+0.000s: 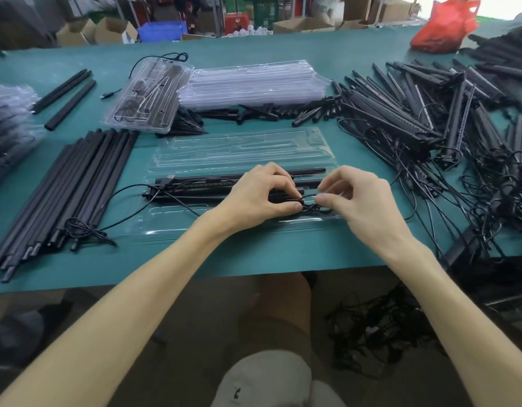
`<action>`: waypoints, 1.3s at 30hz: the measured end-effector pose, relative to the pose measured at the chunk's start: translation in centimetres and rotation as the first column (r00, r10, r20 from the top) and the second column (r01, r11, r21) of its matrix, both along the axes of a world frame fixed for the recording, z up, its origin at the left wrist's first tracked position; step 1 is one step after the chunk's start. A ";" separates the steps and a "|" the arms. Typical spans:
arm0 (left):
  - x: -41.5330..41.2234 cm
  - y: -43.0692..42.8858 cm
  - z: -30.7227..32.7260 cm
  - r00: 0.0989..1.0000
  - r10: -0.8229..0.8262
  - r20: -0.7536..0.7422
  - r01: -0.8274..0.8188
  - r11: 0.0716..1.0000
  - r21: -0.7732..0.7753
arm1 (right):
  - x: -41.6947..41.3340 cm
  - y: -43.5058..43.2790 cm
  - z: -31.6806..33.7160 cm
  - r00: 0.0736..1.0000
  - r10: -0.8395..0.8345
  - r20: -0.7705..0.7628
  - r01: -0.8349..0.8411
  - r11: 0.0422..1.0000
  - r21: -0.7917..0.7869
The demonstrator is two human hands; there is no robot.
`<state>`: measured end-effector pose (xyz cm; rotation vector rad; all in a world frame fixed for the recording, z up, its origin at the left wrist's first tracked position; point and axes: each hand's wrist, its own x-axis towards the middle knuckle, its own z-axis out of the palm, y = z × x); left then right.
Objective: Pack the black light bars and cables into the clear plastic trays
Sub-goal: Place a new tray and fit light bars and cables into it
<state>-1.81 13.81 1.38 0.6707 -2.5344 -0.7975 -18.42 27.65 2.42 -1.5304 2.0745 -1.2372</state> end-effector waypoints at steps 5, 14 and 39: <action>0.0 0.1 -0.1 1.000 0.001 0.007 -0.001 1.000 -0.008 | 0.5 -0.2 -0.5 0.991 -0.063 -0.114 0.061 0.998 -0.022; 0.1 0.2 0.2 1.000 -0.002 -0.006 0.002 1.000 0.016 | -0.2 -0.1 -0.5 0.965 0.114 -0.236 -0.099 0.992 0.077; 0.1 0.4 -0.1 1.000 -0.011 0.024 0.013 0.994 -0.109 | 2.7 0.8 -0.7 0.730 0.019 -0.683 0.064 0.993 0.096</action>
